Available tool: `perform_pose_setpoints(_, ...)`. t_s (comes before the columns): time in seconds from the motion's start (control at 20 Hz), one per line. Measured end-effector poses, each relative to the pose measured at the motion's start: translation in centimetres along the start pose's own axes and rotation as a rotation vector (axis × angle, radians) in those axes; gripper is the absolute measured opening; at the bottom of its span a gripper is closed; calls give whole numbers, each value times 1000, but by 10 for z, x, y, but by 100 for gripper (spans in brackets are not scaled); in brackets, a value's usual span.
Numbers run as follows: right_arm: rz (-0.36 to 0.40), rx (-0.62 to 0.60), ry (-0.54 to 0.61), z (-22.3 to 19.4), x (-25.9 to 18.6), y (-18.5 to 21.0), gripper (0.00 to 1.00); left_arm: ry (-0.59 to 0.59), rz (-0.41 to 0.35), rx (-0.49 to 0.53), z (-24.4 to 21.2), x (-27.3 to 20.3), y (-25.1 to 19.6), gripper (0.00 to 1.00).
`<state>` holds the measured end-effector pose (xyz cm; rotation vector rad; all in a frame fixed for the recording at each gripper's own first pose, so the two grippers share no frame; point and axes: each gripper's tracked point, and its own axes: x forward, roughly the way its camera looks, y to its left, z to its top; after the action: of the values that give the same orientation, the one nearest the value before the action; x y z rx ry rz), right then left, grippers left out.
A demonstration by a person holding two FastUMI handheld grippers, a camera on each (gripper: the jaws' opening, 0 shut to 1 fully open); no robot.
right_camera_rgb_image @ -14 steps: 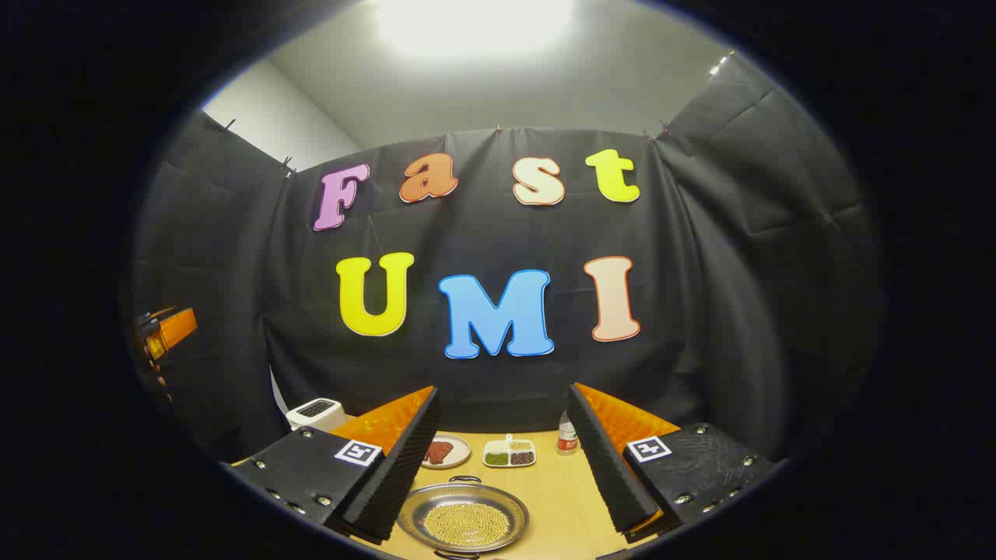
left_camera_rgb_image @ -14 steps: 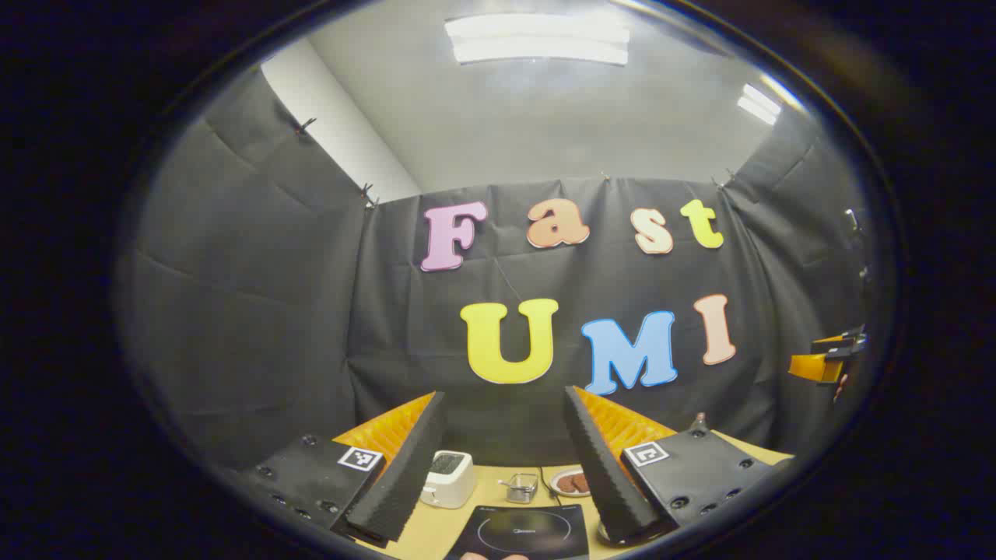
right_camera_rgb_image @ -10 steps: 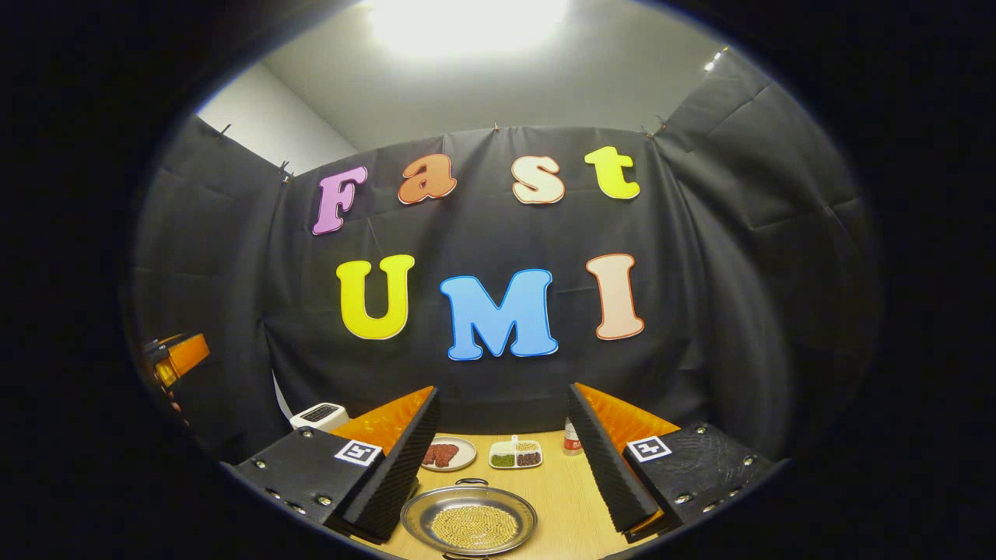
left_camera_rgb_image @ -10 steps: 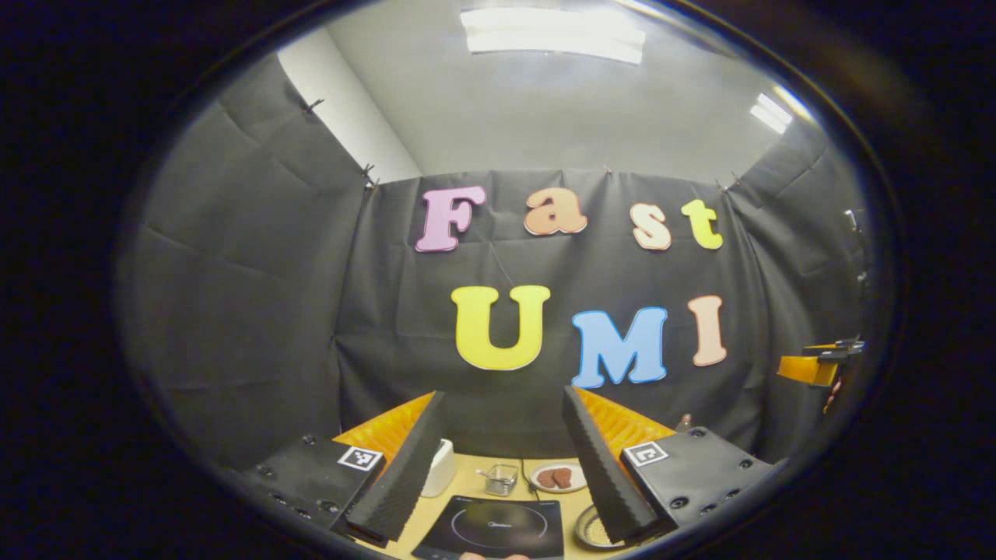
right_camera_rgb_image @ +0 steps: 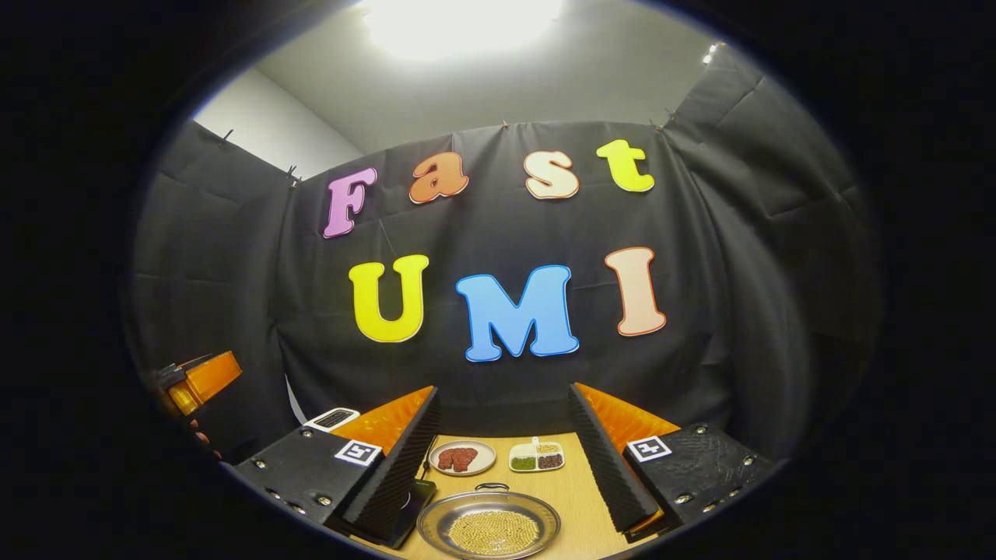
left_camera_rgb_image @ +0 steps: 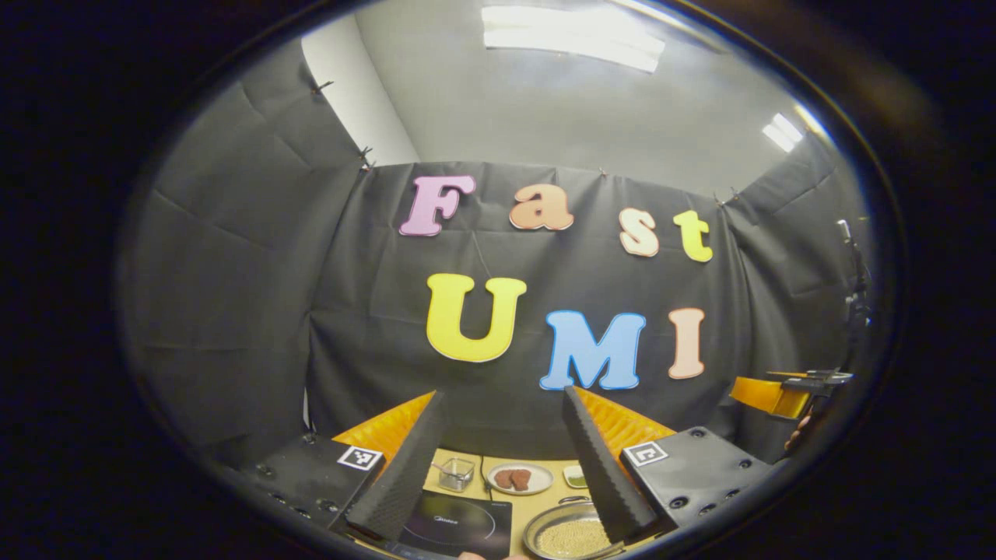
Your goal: First push the handle of the pot to place it horizontally, then grasp the pot with both hands and set it on the induction cooktop.
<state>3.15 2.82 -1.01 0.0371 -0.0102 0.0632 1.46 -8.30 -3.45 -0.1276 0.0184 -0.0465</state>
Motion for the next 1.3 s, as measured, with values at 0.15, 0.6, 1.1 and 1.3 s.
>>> perform_pose_setpoints(0.15, 5, -6, -1, -4, 4, 0, 99, -6, -1, 4, 0, 3, -4, 98)
perform_pose_setpoints(0.6, 46, -7, 87, -39, 9, 15, 99, 16, 15, 9, -15, 10, -1, 100)
perform_pose_setpoints(1.1, 92, -9, 482, -167, -12, 37, 30, 72, 19, 30, -45, 6, 9, 97)
perform_pose_setpoints(1.3, 197, 26, 733, -229, -40, 60, 3, 93, 30, 30, -55, 4, 18, 100)
